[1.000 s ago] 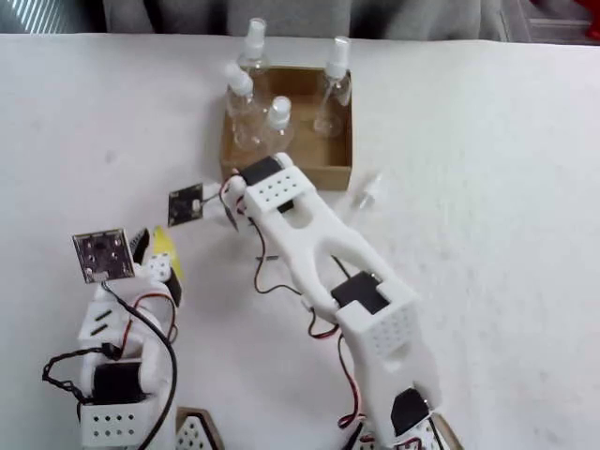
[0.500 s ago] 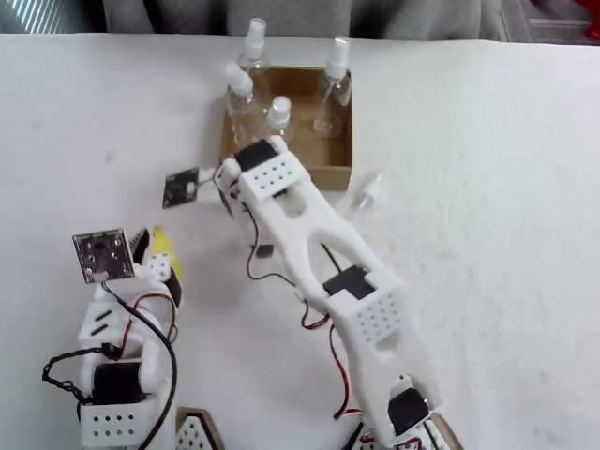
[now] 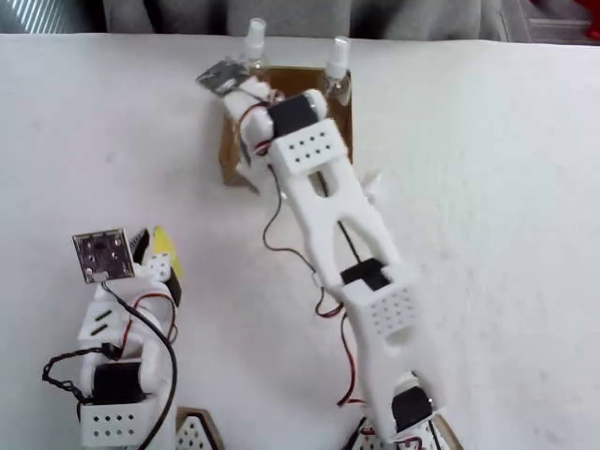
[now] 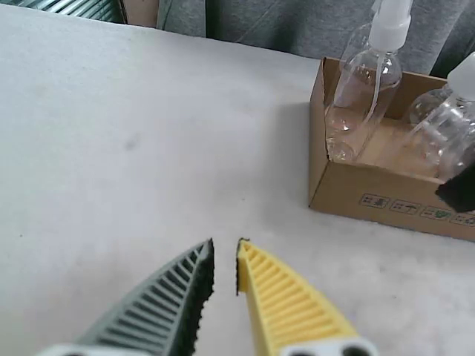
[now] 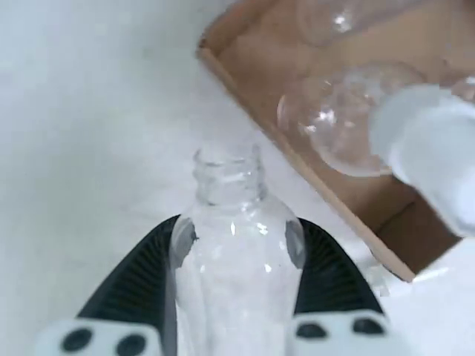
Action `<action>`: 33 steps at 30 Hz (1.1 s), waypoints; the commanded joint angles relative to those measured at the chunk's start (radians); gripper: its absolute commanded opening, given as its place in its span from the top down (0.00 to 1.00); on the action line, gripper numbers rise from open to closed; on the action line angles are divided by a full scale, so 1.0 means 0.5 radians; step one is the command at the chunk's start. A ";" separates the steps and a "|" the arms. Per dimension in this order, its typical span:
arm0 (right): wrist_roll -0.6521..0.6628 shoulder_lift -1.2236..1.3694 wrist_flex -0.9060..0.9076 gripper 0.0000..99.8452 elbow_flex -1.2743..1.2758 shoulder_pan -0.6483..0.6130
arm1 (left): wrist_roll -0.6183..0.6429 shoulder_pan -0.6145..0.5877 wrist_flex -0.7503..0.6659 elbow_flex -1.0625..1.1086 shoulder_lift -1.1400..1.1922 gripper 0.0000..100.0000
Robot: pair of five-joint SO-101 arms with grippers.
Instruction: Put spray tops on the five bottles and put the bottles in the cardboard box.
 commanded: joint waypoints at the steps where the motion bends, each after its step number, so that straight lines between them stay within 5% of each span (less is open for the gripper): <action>1: -0.169 -0.269 0.066 0.98 0.104 0.140 | 0.006 -0.020 -0.028 0.000 -0.023 0.92; 13: -0.233 -1.232 0.035 0.98 1.313 0.542 | 0.006 -0.020 -0.034 0.000 -0.023 0.92; 21: -0.221 -1.830 -0.542 0.98 2.486 1.048 | 0.018 0.005 -0.025 -0.071 -0.017 0.92; 33: -0.132 -2.398 -0.901 0.98 3.351 1.496 | 0.012 0.400 0.258 -0.463 -0.011 0.92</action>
